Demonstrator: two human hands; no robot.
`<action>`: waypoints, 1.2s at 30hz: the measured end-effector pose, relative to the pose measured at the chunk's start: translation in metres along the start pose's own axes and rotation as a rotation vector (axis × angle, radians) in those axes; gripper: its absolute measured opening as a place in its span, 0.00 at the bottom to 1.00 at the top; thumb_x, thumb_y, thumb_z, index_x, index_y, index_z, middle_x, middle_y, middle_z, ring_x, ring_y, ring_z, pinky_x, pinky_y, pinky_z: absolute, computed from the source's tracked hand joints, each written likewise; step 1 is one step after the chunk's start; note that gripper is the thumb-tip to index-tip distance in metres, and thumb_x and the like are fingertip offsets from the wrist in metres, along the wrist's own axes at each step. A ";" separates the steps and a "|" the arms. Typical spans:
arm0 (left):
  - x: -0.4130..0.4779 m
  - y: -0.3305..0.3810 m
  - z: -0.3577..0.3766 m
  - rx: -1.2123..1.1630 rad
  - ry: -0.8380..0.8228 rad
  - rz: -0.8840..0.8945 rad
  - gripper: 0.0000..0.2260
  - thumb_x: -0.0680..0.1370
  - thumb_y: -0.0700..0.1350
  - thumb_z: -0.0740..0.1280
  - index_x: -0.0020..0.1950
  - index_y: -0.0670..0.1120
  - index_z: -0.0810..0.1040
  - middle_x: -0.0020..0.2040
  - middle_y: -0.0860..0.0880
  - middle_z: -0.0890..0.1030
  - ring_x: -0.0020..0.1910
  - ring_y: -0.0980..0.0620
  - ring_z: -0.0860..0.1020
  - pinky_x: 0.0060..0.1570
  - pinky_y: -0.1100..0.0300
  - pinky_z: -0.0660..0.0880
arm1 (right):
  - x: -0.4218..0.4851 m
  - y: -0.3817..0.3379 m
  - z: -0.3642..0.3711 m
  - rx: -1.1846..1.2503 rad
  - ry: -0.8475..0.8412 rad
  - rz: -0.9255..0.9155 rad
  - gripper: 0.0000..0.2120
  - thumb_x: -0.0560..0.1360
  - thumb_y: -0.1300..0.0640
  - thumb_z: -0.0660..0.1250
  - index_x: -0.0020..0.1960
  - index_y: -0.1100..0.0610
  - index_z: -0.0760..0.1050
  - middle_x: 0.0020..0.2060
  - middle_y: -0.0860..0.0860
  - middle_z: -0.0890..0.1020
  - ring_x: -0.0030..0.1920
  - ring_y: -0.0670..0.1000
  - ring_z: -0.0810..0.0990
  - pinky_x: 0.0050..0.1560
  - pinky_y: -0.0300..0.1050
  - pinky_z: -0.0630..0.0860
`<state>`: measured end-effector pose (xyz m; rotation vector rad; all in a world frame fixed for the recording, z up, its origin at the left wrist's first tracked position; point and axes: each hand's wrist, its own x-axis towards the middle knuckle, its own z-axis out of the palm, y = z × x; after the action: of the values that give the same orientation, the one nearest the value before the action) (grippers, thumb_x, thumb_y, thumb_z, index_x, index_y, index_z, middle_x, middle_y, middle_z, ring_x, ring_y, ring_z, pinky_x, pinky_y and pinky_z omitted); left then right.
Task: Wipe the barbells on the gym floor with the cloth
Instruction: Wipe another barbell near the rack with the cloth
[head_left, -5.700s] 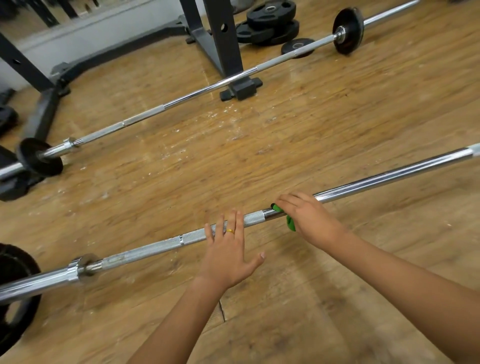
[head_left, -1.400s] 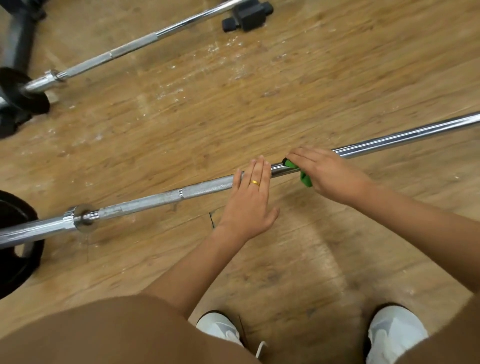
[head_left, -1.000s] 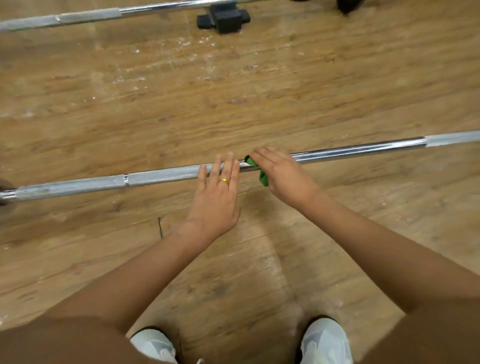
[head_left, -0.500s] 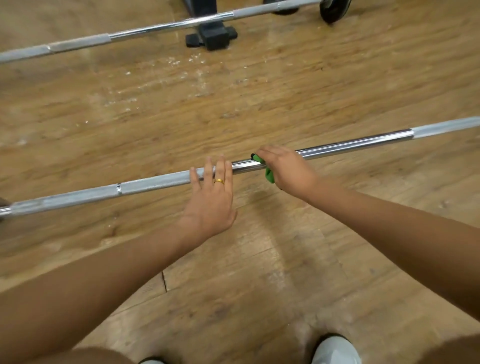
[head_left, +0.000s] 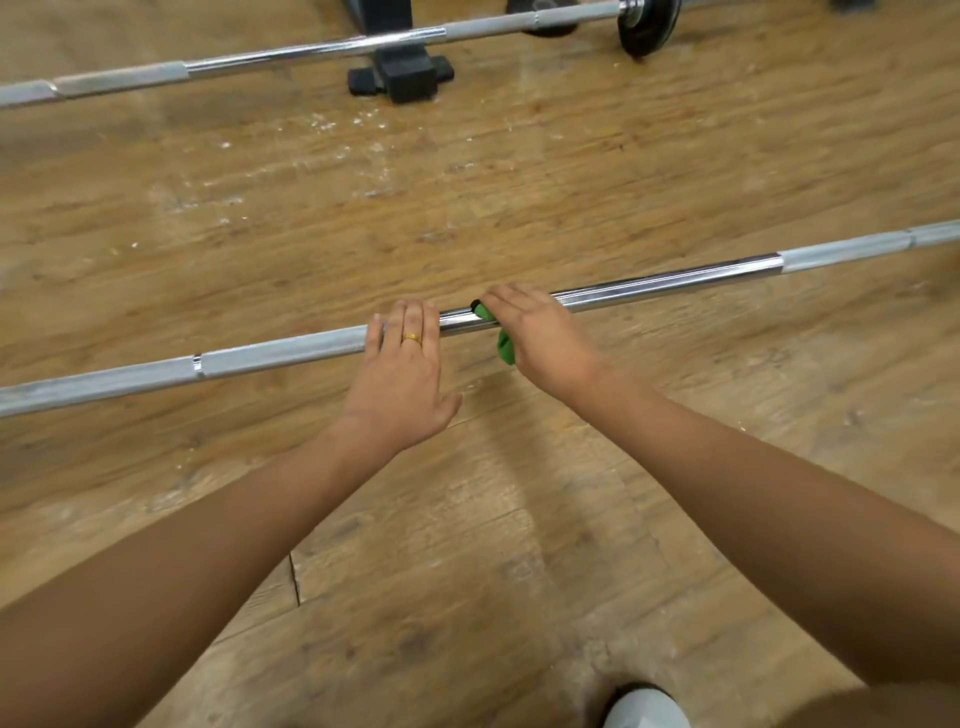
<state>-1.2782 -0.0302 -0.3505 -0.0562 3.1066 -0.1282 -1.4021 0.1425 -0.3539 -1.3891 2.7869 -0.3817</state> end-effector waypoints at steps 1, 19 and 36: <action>0.000 0.000 0.001 -0.003 0.003 0.002 0.48 0.74 0.66 0.64 0.80 0.35 0.50 0.78 0.36 0.59 0.78 0.37 0.56 0.77 0.41 0.52 | 0.000 0.001 -0.001 0.018 0.004 0.000 0.30 0.67 0.70 0.68 0.70 0.64 0.73 0.65 0.60 0.78 0.65 0.62 0.76 0.69 0.53 0.70; -0.029 0.012 -0.011 -0.005 -0.058 0.023 0.48 0.76 0.66 0.61 0.81 0.35 0.44 0.80 0.36 0.52 0.79 0.39 0.52 0.78 0.41 0.49 | -0.025 -0.003 -0.016 0.054 0.098 0.181 0.23 0.72 0.71 0.63 0.65 0.61 0.78 0.59 0.57 0.82 0.59 0.61 0.77 0.60 0.50 0.71; -0.083 0.035 -0.039 0.067 -0.369 0.179 0.45 0.80 0.60 0.60 0.80 0.35 0.37 0.81 0.36 0.40 0.81 0.38 0.45 0.78 0.44 0.52 | -0.103 -0.019 -0.024 0.044 0.061 0.146 0.23 0.67 0.71 0.64 0.61 0.63 0.79 0.56 0.58 0.83 0.56 0.61 0.79 0.59 0.46 0.68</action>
<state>-1.1981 0.0110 -0.3117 0.1784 2.7201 -0.1924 -1.3272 0.2173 -0.3370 -1.1757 2.8863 -0.4864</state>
